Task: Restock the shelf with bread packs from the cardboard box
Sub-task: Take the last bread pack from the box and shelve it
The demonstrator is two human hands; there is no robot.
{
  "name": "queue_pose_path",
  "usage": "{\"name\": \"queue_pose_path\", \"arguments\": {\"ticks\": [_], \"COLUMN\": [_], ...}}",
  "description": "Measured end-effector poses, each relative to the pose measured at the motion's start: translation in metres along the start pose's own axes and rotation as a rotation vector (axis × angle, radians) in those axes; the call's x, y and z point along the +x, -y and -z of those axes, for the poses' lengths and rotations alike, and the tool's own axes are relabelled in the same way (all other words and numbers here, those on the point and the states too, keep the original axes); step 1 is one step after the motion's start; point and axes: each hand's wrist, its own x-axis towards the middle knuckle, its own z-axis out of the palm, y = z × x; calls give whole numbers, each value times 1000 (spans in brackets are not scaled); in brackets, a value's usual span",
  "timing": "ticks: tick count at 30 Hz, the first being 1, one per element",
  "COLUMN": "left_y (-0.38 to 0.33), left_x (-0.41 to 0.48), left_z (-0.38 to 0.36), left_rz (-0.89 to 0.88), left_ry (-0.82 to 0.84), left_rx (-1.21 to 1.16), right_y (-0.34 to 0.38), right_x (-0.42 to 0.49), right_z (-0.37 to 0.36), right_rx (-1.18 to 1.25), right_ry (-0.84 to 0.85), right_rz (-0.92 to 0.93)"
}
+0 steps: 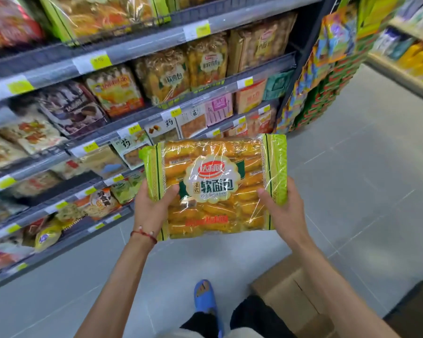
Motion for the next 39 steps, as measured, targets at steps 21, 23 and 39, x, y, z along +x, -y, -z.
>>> {"name": "queue_pose_path", "arguments": {"ticks": [21,23,39], "left_y": [-200,-218,-324], "left_x": [274,298,462], "left_z": [-111,-128,-181], "left_rz": [-294,-301,-343], "left_ry": [-221,-265,-439], "left_rx": [-54,-52,-170], "right_y": [112,121,212], "right_x": [386,424,642], "right_z": [-16,-11,-50], "right_rx": [-44,-24,-39], "right_ry": [71,77,17], "right_rz": [265,295,352]}}
